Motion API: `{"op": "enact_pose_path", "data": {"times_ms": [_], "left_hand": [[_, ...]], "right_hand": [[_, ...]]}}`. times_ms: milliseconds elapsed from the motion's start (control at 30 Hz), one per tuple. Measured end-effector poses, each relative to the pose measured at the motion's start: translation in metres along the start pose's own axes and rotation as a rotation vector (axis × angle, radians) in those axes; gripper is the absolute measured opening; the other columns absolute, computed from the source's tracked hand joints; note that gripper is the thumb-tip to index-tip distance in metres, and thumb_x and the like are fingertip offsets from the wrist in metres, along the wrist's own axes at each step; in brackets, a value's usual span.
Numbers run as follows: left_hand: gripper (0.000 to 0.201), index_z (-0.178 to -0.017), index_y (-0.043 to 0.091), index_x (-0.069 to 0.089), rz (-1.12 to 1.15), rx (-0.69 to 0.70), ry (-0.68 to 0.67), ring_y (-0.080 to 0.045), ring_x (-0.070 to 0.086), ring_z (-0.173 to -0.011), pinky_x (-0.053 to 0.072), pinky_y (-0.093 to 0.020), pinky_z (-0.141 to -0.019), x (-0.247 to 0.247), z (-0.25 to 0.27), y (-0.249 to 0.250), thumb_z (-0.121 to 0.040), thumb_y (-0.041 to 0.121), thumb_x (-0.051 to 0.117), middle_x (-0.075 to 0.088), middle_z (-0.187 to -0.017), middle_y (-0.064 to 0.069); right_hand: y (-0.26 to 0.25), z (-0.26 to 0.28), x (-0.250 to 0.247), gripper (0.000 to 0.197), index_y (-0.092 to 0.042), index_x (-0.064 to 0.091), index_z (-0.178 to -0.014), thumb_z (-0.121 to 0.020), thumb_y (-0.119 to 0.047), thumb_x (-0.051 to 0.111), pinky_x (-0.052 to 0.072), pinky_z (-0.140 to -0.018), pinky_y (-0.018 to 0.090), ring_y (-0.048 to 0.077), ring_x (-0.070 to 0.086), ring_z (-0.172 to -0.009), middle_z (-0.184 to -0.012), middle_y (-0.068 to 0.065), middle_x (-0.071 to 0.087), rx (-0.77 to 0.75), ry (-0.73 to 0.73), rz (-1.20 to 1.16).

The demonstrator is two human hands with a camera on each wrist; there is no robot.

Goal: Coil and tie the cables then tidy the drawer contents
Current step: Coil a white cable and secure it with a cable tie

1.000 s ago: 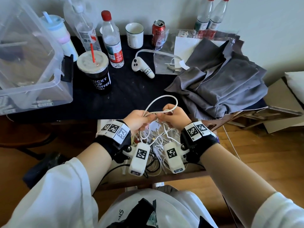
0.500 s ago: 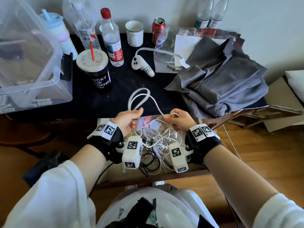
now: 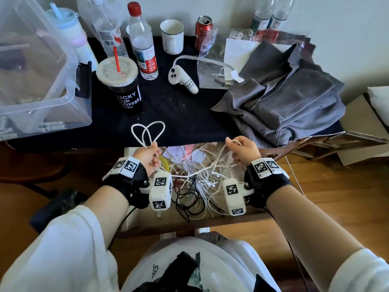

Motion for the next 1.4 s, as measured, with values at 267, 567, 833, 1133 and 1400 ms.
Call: {"op": "enact_pose_path", "data": {"times_ms": [267, 567, 833, 1133, 1400], "left_hand": [[0.018, -0.085, -0.002, 0.056, -0.088, -0.078, -0.055, -0.009, 0.051, -0.043, 0.042, -0.016, -0.039, -0.008, 0.004, -0.038, -0.095, -0.008, 0.041, 0.053, -0.080, -0.015], [0.023, -0.108, 0.003, 0.060, -0.061, -0.016, -0.275, -0.011, 0.067, -0.064, 0.057, -0.022, -0.062, 0.021, 0.030, -0.031, -0.099, 0.010, 0.039, 0.069, -0.082, -0.006], [0.041, -0.129, 0.009, 0.051, 0.032, -0.042, -0.362, -0.014, 0.064, -0.095, 0.054, -0.025, -0.081, 0.051, 0.042, -0.020, -0.102, 0.033, 0.031, 0.064, -0.114, -0.006], [0.026, -0.096, 0.020, 0.065, -0.427, 0.259, -0.296, -0.005, 0.063, -0.076, 0.047, -0.015, -0.067, 0.041, 0.050, 0.021, -0.092, -0.001, 0.051, 0.068, -0.085, 0.002], [0.041, -0.076, 0.016, 0.040, -0.460, 0.420, -0.031, -0.022, 0.063, -0.074, 0.048, -0.027, -0.065, 0.022, 0.043, 0.063, -0.071, 0.002, 0.079, 0.070, -0.091, -0.017]], "right_hand": [[0.031, -0.007, -0.009, 0.043, -0.017, 0.037, -0.051, -0.078, -0.010, 0.070, 0.031, -0.042, 0.020, 0.014, 0.036, -0.045, -0.049, 0.001, 0.041, 0.089, 0.032, -0.029], [0.035, 0.006, 0.029, 0.026, -0.032, 0.053, -0.080, -0.076, -0.012, 0.069, 0.036, -0.103, 0.042, 0.019, 0.052, -0.109, -0.105, -0.006, 0.056, 0.034, -0.108, 0.654], [-0.001, 0.046, 0.116, 0.030, 0.002, 0.055, -0.120, -0.091, -0.004, 0.054, 0.052, -0.076, 0.014, 0.008, 0.062, -0.079, -0.095, 0.004, 0.063, -0.020, -0.557, 0.051], [-0.006, 0.027, 0.079, 0.026, -0.006, 0.056, -0.097, -0.092, -0.002, 0.032, 0.050, -0.068, 0.035, 0.027, 0.066, -0.056, -0.072, 0.016, 0.070, 0.214, -0.333, -0.166], [-0.018, -0.011, 0.023, 0.029, -0.018, 0.051, -0.085, -0.082, 0.010, 0.045, 0.036, -0.052, 0.017, 0.011, 0.047, -0.061, -0.073, 0.003, 0.051, 0.097, -0.005, 0.112]]}}
Point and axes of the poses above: each hand's wrist, its own z-axis away from the middle knuckle, its own x-axis out of the palm, y = z × x, the point moved 9 cm from there along -z, towards the middle knuckle
